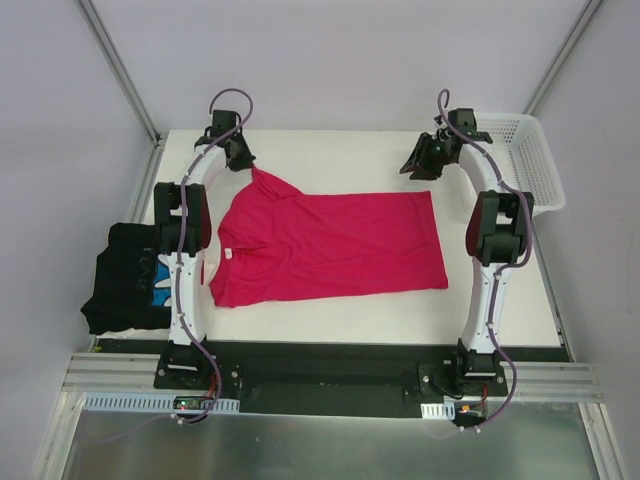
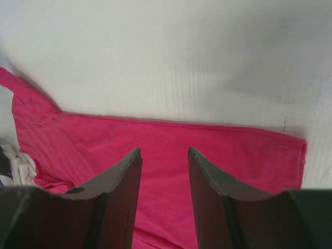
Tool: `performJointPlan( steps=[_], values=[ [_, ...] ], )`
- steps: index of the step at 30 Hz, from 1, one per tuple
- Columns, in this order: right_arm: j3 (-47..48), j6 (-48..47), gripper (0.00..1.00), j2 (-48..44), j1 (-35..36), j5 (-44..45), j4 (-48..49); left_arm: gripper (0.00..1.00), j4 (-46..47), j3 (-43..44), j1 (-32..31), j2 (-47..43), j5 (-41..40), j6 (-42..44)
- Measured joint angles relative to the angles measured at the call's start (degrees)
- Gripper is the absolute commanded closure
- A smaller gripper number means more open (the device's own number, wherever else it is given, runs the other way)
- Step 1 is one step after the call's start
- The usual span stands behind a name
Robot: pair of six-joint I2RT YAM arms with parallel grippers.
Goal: Fold and stack the t-shirts
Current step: Grap the side of the flattened tshirt furthest away from the robot with both arms
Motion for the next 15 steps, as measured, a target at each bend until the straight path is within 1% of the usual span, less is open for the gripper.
performJointPlan(
  steps=[5,15],
  values=[
    [5.25,-1.25,0.56,2.97,-1.05,1.20,-2.45,1.00,1.57,0.00,0.85,-0.92,-0.11,-0.72],
    [4.59,-1.79,0.55,3.43,-1.53,2.67,-3.39,1.00,3.50,0.00,0.96,-3.26,-0.09,-1.03]
  ],
)
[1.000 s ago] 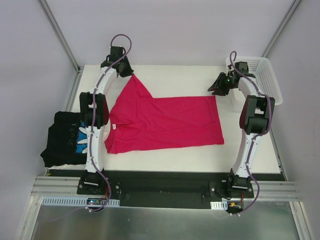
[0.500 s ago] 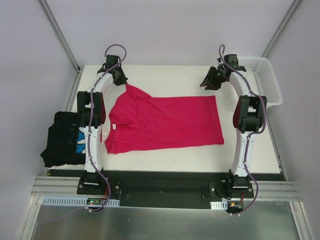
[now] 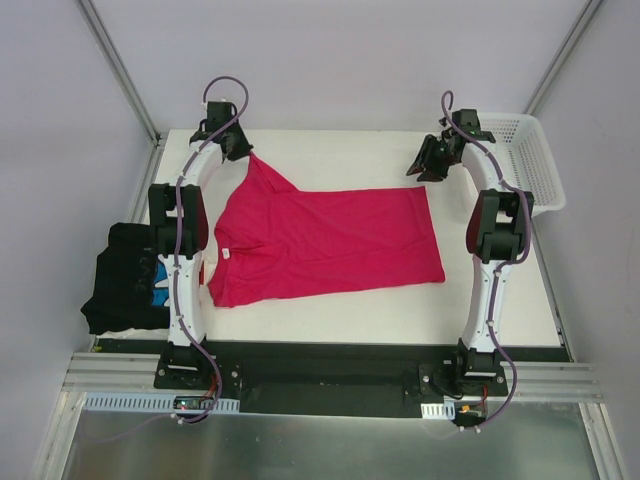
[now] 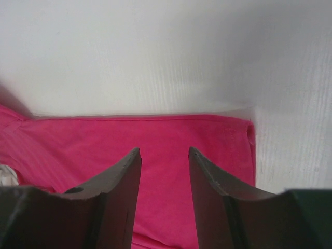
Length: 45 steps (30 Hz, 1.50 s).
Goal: Fold and stack the t-shirts
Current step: Grap the side of the flattened tshirt furthest away from the robot with both arms
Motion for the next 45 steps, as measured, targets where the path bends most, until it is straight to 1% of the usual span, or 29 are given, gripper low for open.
performJointPlan(
  steps=[13,22,39,45],
  values=[
    [-0.52,-2.40,0.55,0.04,-0.26,7.19,-2.95,1.00,-0.07,-0.09,0.04,-0.02,-0.04,0.04],
    [-0.70,-2.62,0.55,0.17,-1.92,10.58,-3.04,1.00,0.31,-2.58,1.16,-0.70,-0.17,0.09],
    [1.81,-2.97,0.55,5.16,-0.87,11.37,-2.40,1.00,0.35,-2.86,1.49,-0.70,-0.11,0.11],
    [4.09,-2.34,0.57,6.45,-0.98,11.32,-2.89,1.00,0.35,-2.86,1.49,-0.70,-0.09,0.09]
  ],
)
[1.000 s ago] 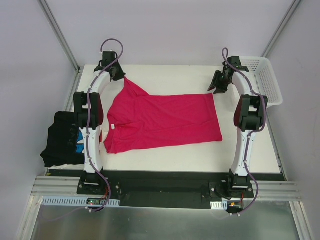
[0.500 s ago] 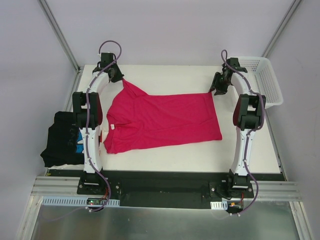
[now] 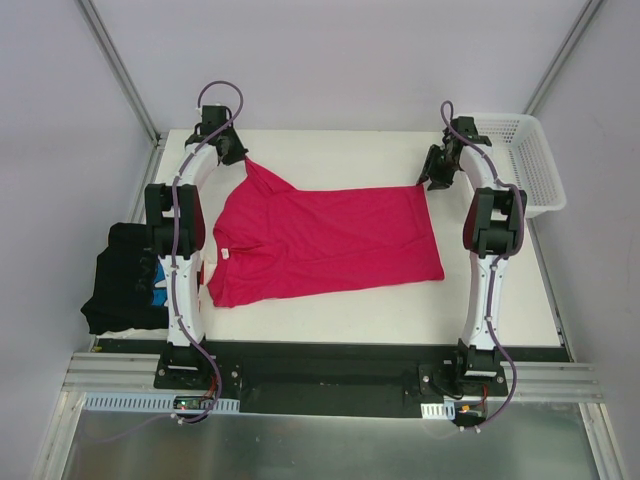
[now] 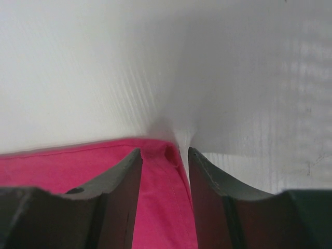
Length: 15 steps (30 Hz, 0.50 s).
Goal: Fold and stack the t-shirts
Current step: Grap the side of the flattened tshirt furthest away from the robot with both arms
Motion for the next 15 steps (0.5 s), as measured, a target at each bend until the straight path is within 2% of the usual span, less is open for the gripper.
performJointPlan(
  steps=[3,12,13,15],
  values=[
    [1.09,0.22,0.59,0.74,-0.04,0.02,0.13,1.00,0.02,0.00,0.00,0.00,0.02,0.00],
    [2.78,1.22,0.84,1.68,-0.02,-0.02,-0.17,1.00,0.07,0.00,0.00,0.00,0.04,0.00],
    [2.80,1.29,0.91,1.68,-0.02,-0.02,-0.17,1.00,0.07,0.04,0.00,0.00,0.07,0.00],
    [2.84,1.44,0.96,1.70,-0.02,0.00,-0.17,0.95,0.04,0.20,0.00,0.00,0.13,0.00]
  ],
)
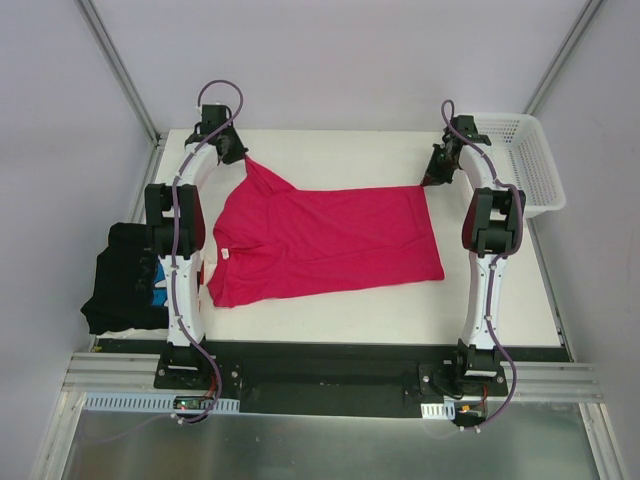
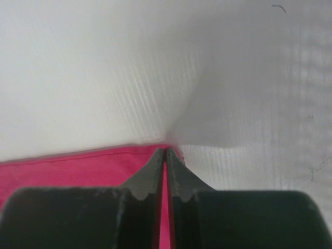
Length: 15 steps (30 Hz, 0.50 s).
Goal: Fold and stack the t-shirts
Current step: Grap the side of the flattened tshirt furthest away from the robot with both arms
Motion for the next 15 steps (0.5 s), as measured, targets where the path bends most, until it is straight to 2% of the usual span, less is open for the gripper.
performJointPlan(
  steps=[1,5,6,9,15],
  values=[
    [0.00,0.07,0.99,0.00,0.02,-0.02,0.00,0.92,-0.02,0.17,0.00,0.02,0.04,0.00],
    [0.02,0.28,0.99,0.00,0.02,-0.02,0.00,0.81,0.09,1.05,0.00,0.17,0.28,0.22],
    [0.02,0.31,0.99,0.00,0.02,-0.02,0.00,0.74,0.26,1.36,0.00,0.31,0.33,0.22],
    [0.02,0.39,0.99,0.00,0.02,-0.02,0.02,0.63,0.63,2.14,0.02,0.87,0.57,0.42],
    [-0.09,0.50,0.99,0.00,0.02,-0.04,0.20,0.63,0.92,2.62,0.02,3.02,1.66,0.33]
  ],
)
